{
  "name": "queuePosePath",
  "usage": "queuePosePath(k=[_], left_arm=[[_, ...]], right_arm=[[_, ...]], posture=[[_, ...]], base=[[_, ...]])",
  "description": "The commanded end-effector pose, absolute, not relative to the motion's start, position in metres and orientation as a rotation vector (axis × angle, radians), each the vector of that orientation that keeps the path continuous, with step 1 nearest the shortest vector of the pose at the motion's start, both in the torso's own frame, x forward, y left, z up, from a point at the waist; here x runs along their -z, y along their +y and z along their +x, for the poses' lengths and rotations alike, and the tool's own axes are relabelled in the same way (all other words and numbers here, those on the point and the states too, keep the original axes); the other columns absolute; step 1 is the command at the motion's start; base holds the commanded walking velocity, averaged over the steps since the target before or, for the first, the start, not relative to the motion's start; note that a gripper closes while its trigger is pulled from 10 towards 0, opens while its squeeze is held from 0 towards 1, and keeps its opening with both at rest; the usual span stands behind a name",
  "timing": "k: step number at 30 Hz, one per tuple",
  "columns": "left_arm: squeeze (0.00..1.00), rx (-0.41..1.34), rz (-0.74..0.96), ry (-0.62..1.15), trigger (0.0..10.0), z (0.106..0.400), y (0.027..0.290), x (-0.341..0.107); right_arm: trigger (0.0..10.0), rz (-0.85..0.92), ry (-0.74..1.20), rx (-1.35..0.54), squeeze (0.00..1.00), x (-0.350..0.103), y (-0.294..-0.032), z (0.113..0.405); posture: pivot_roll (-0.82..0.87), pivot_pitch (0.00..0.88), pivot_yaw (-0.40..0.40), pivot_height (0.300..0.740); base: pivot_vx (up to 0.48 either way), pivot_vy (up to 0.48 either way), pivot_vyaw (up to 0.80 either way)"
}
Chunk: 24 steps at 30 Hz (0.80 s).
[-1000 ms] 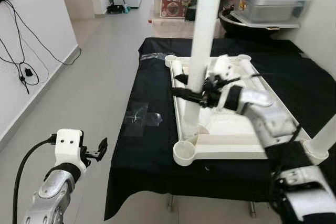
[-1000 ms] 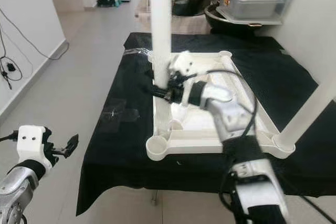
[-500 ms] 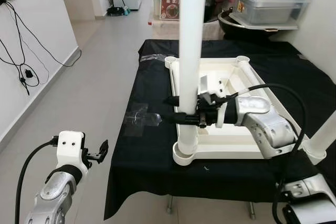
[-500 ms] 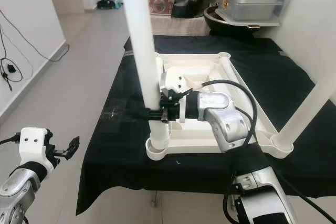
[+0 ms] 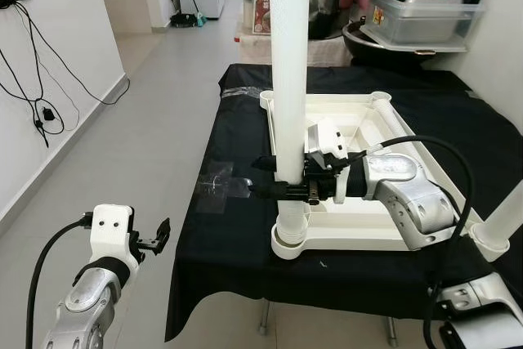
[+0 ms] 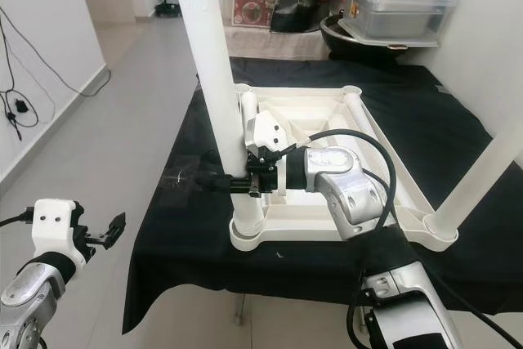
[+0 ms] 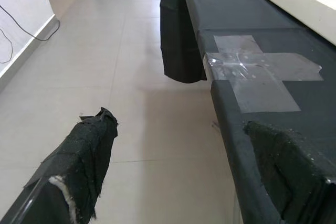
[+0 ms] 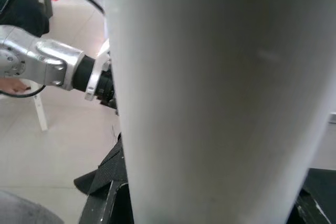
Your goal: Building children table
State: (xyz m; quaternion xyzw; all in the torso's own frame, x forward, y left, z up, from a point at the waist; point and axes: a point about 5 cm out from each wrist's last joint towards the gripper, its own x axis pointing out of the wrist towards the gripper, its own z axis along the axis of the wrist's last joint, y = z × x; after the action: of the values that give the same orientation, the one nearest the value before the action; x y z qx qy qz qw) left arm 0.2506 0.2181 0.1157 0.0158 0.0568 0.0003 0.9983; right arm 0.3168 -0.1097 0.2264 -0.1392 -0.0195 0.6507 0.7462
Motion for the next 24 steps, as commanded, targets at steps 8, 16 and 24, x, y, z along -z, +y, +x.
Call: queuePosePath(k=[8, 16, 24], left_arm=[[0.0, -0.012, 0.025, 0.123, 10.0, 0.247, 0.219, -0.111], [0.0, -0.019, 0.022, 0.127, 10.0, 0.245, 0.219, -0.11], [0.0, -0.027, 0.015, 0.129, 10.0, 0.246, 0.22, -0.109]], right_arm=[[10.0, -0.281, 0.044, -1.47, 0.0, -0.211, -0.106, 0.312], [10.0, -0.237, 0.028, -1.455, 0.0, -0.209, -0.096, 0.309], [10.0, -0.137, 0.044, -1.323, 0.0, -0.201, -0.091, 0.317]], posture=[[0.11, 0.0, -0.058, 0.74], [0.11, 0.0, -0.06, 0.74], [0.11, 0.0, -0.06, 0.74]], base=[[0.0, 0.0, 0.0], [0.0, 0.0, 0.0], [0.0, 0.0, 0.0]])
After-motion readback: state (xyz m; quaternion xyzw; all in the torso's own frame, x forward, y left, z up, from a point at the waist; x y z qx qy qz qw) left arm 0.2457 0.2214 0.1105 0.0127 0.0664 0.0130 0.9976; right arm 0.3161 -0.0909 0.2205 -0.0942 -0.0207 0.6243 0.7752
